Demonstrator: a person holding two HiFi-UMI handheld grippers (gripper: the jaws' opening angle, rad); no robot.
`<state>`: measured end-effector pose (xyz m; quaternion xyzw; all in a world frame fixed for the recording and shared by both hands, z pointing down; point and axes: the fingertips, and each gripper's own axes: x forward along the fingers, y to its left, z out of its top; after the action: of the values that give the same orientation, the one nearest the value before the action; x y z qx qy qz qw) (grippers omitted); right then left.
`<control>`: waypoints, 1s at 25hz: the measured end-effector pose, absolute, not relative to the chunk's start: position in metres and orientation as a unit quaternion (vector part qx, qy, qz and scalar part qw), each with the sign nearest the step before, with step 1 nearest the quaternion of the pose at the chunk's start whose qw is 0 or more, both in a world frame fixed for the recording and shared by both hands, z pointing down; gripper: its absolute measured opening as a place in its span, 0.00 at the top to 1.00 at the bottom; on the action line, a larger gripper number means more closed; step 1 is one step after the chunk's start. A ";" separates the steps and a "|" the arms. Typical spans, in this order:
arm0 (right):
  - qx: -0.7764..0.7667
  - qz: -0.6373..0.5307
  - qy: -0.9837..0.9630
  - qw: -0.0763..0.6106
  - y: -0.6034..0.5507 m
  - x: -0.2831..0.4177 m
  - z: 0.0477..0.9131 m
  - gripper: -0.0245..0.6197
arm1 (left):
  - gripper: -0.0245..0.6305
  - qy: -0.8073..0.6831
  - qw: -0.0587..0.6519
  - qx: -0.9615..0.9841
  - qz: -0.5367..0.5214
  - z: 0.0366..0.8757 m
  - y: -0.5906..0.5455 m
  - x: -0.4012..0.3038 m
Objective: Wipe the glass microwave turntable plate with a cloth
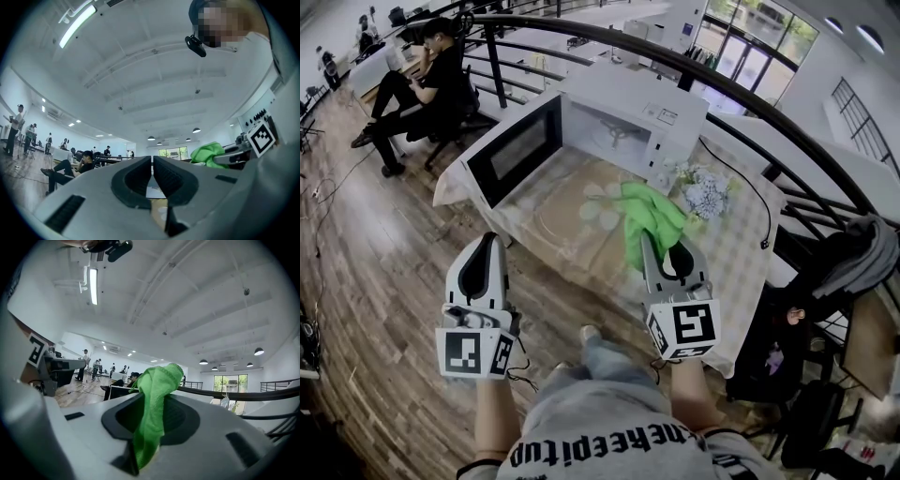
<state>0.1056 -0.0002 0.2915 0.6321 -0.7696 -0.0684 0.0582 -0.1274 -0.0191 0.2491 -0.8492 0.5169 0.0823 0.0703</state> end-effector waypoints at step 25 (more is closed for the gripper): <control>0.632 -0.090 -0.769 0.034 0.005 0.103 0.278 0.83 | 0.94 0.515 0.064 -0.851 0.084 0.255 -0.023 -0.123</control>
<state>0.1027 0.0050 0.2784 0.6321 -0.7689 -0.0904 0.0344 -0.1231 -0.0229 0.2545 -0.8510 0.5146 0.0835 0.0636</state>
